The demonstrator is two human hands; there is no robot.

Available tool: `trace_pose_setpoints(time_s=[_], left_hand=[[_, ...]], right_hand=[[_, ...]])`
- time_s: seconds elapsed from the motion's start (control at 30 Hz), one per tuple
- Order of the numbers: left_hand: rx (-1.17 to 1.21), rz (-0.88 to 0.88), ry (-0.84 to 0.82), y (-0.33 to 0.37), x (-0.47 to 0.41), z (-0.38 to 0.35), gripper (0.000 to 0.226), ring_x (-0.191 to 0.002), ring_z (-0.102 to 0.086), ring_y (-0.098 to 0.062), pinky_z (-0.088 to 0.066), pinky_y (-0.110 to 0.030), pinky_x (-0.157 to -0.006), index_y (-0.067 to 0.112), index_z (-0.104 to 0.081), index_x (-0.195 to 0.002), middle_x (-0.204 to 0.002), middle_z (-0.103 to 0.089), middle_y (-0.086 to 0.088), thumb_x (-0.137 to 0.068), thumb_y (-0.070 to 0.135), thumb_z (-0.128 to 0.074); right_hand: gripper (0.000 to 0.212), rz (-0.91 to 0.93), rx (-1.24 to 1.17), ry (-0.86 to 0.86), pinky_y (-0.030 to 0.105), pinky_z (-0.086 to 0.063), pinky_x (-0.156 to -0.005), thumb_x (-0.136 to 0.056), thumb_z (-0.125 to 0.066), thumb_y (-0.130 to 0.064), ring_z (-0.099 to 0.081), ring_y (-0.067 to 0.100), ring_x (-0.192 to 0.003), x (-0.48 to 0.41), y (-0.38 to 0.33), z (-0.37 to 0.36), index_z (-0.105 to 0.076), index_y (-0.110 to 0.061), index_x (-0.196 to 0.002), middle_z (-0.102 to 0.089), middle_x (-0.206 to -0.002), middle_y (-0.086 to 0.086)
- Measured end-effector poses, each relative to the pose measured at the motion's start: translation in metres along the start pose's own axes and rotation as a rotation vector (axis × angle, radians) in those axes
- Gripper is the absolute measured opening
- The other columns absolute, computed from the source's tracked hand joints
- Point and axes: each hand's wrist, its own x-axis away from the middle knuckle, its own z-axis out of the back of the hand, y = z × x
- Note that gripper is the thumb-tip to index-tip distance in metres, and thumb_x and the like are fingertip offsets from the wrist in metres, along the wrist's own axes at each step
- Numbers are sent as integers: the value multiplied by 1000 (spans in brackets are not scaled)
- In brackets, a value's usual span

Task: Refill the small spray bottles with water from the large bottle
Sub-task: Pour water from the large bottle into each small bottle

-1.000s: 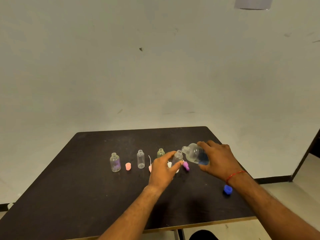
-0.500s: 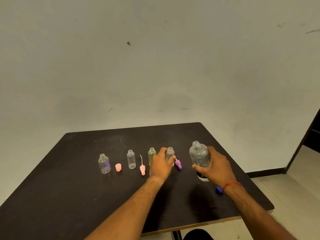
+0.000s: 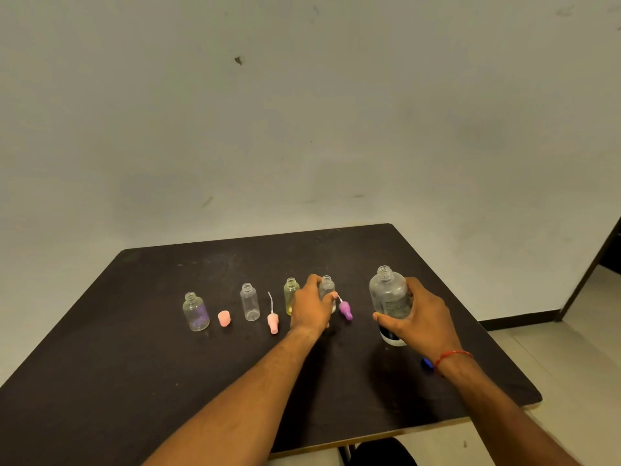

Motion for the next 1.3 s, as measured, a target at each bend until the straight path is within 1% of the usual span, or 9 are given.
trace_pose_setpoints(time_s=[0.13, 0.33, 0.47, 0.63, 0.8, 0.9, 1.0, 1.13, 1.3], left_hand=[[10, 10, -13, -4, -1, -2, 27, -55, -66, -15, -49, -22, -40, 21, -54, -118, -98, -64, 2, -97, 27, -70], [83, 45, -29, -1, 0, -3, 35, -61, -68, -19, -52, -25, -41, 20, -57, -125, -105, -67, 0, -94, 26, -73], [152, 29, 1, 2, 5, -1, 54, -67, -69, -21, -53, -27, -44, 20, -51, -142, -130, -64, -4, -94, 25, -74], [50, -84, 179, 0, 26, 15, 51, -122, -64, -15, -54, -38, -100, 24, -62, -137, -135, -67, 4, -92, 44, -73], [91, -127, 413, -15, 50, 36, 17, -91, -72, -7, -57, -28, -79, 27, -76, -103, -95, -77, 14, -92, 40, -74], [65, -104, 466, -24, 53, 47, 15, -81, -66, -3, -50, -21, -71, 27, -73, -103, -94, -71, 18, -91, 36, -76], [17, -37, 377, -30, 44, 50, 35, -87, -59, -1, -43, -24, -80, 24, -64, -120, -116, -62, 13, -90, 36, -76], [12, 51, 243, -28, 25, 49, 58, -127, -57, -19, -44, -26, -99, 15, -53, -143, -142, -56, 0, -92, 36, -74], [24, 107, 195, -26, 8, 44, 43, -116, -64, -25, -52, -39, -99, 13, -61, -132, -122, -69, -5, -93, 28, -73]], right_hand=[[66, 10, -9, 10, 5, -40, -72, -58, -87, -53, -59, 6, -90, 0, 0, -1, -45, -45, -109, -59, -101, -19], [67, 13, 4, 12, 24, -52, -85, -62, -87, -49, -58, 9, -95, 0, -1, -3, -49, -36, -115, -62, -110, -11], [69, 9, 10, 15, 29, -52, -89, -63, -87, -47, -56, 8, -97, 2, -4, -3, -51, -31, -120, -63, -115, -8], [65, 24, 4, 13, 13, -46, -78, -62, -88, -48, -58, 7, -92, 2, -8, 1, -48, -38, -112, -62, -106, -13], [64, 36, -10, 13, 7, -41, -72, -61, -88, -49, -60, 6, -89, 4, -18, 1, -48, -40, -110, -60, -100, -17], [64, 40, -22, 6, 6, -40, -72, -61, -88, -49, -59, 6, -89, 5, -23, -2, -48, -40, -111, -60, -101, -16], [66, 31, -37, -4, 8, -42, -74, -60, -87, -49, -59, 8, -91, 7, -27, -5, -49, -39, -113, -61, -104, -15], [73, 17, -79, -17, 10, -44, -74, -53, -76, -72, -60, 8, -91, 10, -36, -8, -48, -39, -112, -60, -103, -16], [75, 25, -103, -13, 7, -42, -75, -51, -66, -79, -60, 6, -90, 11, -43, -11, -47, -41, -112, -58, -102, -19]])
